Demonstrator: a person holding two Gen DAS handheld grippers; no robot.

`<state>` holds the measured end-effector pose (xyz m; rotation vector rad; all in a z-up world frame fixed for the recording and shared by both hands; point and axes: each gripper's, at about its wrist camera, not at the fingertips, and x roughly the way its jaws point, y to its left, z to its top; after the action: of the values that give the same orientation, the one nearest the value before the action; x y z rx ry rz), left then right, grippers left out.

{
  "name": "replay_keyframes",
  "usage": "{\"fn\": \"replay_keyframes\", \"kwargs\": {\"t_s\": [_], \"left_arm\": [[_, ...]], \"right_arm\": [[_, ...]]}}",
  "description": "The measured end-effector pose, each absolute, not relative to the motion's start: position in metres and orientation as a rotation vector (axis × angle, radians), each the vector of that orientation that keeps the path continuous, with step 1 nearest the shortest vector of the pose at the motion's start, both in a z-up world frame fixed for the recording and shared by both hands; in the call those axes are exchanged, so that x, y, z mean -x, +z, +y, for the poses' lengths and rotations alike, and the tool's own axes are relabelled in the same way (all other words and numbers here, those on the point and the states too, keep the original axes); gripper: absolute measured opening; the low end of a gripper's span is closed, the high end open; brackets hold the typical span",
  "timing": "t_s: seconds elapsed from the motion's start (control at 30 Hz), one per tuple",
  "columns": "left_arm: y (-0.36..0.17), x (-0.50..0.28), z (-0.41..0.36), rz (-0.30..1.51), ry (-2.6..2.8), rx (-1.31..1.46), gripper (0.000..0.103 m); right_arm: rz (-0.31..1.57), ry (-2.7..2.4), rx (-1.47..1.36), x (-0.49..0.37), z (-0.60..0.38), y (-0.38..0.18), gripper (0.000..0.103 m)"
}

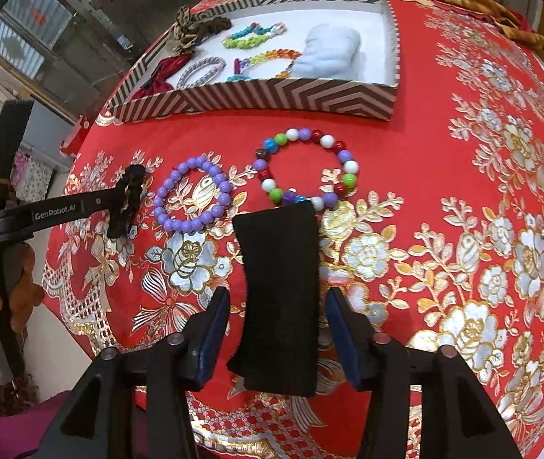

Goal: Organize jewelry
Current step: 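Grasp and lift the black scrunchie with the left tool while the right tool holds the headband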

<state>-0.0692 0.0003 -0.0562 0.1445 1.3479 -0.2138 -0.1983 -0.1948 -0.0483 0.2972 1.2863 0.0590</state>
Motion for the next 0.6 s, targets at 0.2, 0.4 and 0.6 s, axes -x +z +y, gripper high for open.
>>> {"fn": "replay_keyframes", "kwargs": {"t_s": [0.2, 0.4, 0.6], "left_arm": [[-0.062, 0.062, -0.011, 1.344, -0.215, -0.156, 0.049], [-0.064, 0.062, -0.015, 1.338, -0.211, -0.170, 0.049], [-0.063, 0.062, -0.012, 1.337, -0.211, -0.170, 0.049]], "right_arm": [[1.268, 0.018, -0.289, 0.197, -0.193, -0.053, 0.050], [1.267, 0.015, -0.262, 0.197, -0.191, -0.053, 0.050], [1.270, 0.003, -0.254, 0.196, -0.190, -0.058, 0.050]]}}
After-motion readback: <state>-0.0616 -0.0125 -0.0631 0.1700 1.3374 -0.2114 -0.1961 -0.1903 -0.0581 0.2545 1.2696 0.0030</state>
